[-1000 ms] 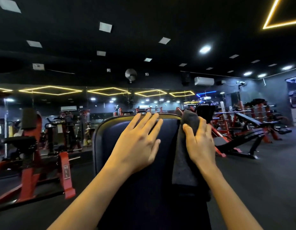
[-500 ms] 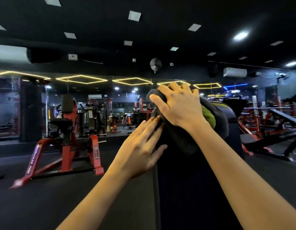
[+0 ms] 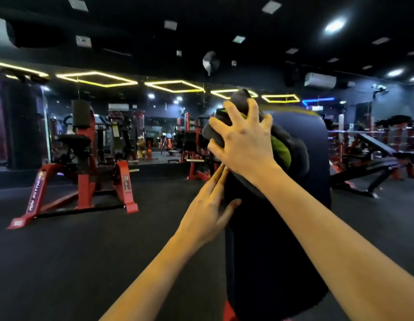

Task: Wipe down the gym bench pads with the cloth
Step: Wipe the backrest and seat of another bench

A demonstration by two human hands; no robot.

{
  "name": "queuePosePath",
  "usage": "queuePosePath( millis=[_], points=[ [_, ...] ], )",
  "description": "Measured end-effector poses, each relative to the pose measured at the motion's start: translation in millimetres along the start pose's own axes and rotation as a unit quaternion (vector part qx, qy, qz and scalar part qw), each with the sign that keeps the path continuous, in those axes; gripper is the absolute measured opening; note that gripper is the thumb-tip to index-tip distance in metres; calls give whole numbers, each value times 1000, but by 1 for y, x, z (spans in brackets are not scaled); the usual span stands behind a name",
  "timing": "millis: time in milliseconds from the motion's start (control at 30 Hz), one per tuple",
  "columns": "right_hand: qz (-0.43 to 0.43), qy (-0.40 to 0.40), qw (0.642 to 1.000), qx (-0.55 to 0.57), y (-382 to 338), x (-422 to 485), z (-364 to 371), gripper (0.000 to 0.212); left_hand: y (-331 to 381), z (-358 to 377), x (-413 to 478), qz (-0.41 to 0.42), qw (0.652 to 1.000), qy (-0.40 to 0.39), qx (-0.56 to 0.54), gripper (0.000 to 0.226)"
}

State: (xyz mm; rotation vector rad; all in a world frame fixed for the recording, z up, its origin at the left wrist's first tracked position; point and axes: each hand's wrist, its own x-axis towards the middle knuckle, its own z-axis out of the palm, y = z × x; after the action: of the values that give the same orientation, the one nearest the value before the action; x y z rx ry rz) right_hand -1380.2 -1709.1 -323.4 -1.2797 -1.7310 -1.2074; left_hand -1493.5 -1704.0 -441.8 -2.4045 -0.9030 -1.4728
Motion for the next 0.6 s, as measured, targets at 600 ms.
queuePosePath(
  millis=[600],
  points=[
    [-187,-2,981,-45,-24,-130,38,45,17,97,-135,-112,991,41,-57,71]
  ],
)
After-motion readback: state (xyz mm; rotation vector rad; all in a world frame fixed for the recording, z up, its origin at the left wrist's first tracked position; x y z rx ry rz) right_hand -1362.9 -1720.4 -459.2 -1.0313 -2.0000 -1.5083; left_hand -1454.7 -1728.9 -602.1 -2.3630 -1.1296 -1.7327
